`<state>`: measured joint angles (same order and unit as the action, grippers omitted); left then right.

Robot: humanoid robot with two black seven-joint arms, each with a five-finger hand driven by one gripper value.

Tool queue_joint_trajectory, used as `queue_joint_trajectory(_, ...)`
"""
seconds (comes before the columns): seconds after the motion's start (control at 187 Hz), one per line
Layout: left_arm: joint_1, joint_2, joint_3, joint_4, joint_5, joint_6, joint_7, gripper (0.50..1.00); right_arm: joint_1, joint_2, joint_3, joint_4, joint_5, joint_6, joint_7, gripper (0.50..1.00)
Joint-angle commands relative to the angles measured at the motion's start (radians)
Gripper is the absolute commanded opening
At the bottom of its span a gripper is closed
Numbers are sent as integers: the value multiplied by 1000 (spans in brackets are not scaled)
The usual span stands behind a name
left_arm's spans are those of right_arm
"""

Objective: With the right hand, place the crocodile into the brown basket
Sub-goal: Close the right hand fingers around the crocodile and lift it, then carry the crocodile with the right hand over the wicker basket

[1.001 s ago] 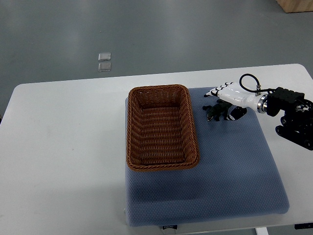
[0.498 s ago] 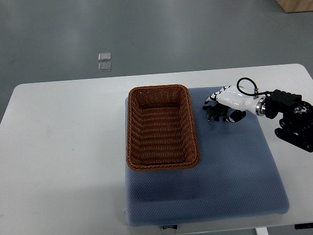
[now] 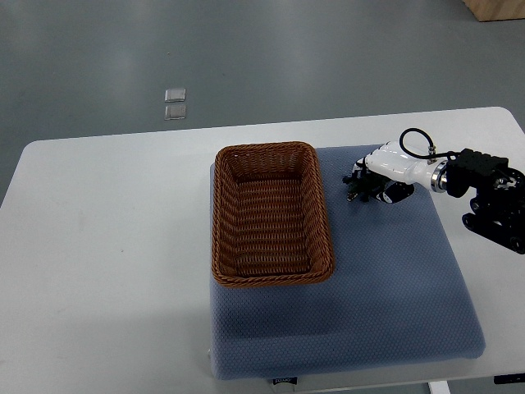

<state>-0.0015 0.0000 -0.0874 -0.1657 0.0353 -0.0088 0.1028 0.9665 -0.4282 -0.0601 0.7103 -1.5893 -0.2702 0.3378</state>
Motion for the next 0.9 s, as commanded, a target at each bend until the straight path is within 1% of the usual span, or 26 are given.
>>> queue_joint_trajectory(0.0,0,0,0,0,0,0,0,1000,1,-1,0,0,0,-1,0,572)
queue_joint_trajectory(0.037,0,0,0,0,0,0,0,1000,0,-1,0,0,0,-3,0,552)
queue_joint_trajectory(0.096,0,0,0,0,0,0,0,1000,0,-4,0,0,0,-3,-2,535)
queue_joint_trajectory(0.155,0,0,0,0,0,0,0,1000,0,-9,2,0,2,-3,-2,500)
queue_joint_trajectory(0.444,0,0,0,0,0,0,0,1000,0,-20,16,0,6,-20,1,500)
queue_joint_trajectory(0.573,0,0,0,0,0,0,0,1000,1,-41,22,6,17,-30,9,500)
queue_joint_trajectory(0.696,0,0,0,0,0,0,0,1000,28,-46,39,18,22,-49,13,500)
queue_joint_trajectory(0.792,0,0,0,0,0,0,0,1000,43,-63,74,57,22,-49,30,500)
queue_joint_trajectory(0.894,0,0,-2,0,0,1,0,1000,63,-70,94,107,17,-50,33,500)
